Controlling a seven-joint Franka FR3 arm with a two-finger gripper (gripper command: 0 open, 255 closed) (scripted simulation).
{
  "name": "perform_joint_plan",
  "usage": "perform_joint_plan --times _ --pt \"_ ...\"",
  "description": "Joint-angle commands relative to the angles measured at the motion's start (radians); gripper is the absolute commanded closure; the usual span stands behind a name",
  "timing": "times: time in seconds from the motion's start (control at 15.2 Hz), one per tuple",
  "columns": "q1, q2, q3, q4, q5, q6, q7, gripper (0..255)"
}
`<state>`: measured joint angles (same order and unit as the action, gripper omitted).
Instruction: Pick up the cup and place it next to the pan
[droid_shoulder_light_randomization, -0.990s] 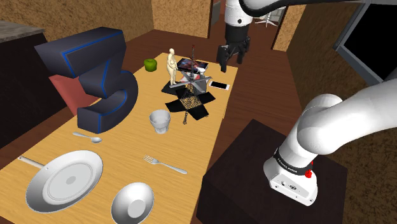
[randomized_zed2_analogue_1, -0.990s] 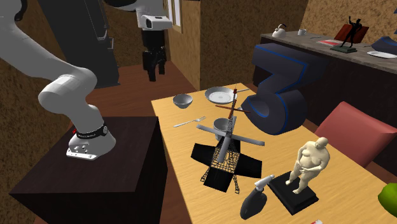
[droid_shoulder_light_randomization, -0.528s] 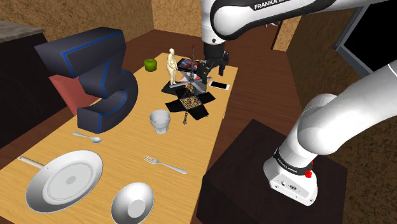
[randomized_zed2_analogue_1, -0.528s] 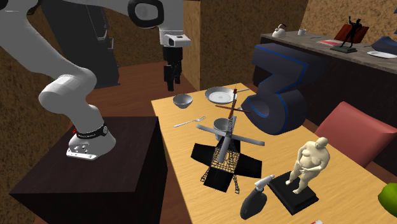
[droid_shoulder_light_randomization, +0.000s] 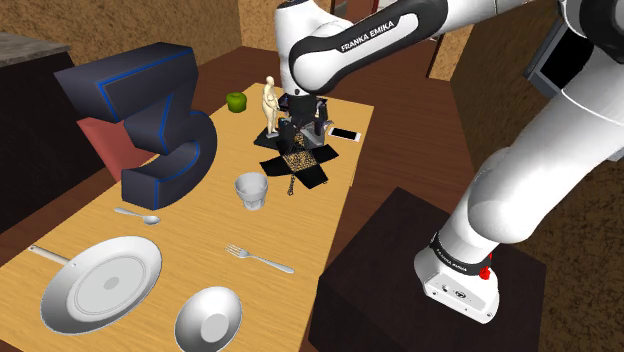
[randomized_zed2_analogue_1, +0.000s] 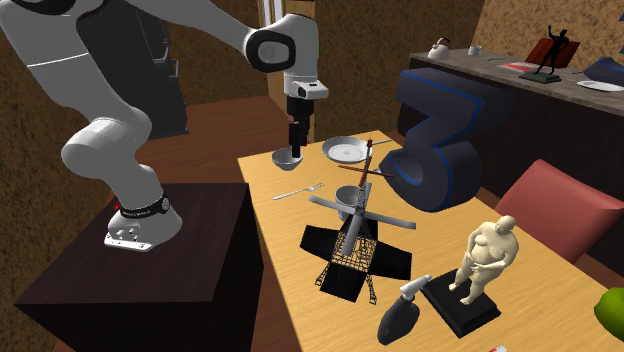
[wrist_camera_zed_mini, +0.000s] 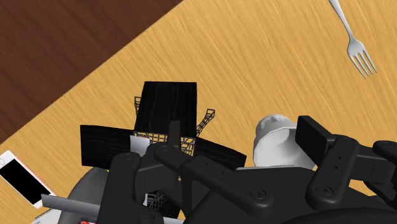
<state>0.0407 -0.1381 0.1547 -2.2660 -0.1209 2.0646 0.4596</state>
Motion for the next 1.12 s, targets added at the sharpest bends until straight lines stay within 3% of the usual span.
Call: perform_joint_plan --times 0.0,0.53,1.06 --pt "0.007 0.081 0.016 0.044 -0.014 0.03 0.04 0" --pt "0.046 0.395 0.033 0.256 -0.093 0.101 0.163 0" --pt "0.112 0.717 0.015 0.559 -0.15 0.095 0.242 0"
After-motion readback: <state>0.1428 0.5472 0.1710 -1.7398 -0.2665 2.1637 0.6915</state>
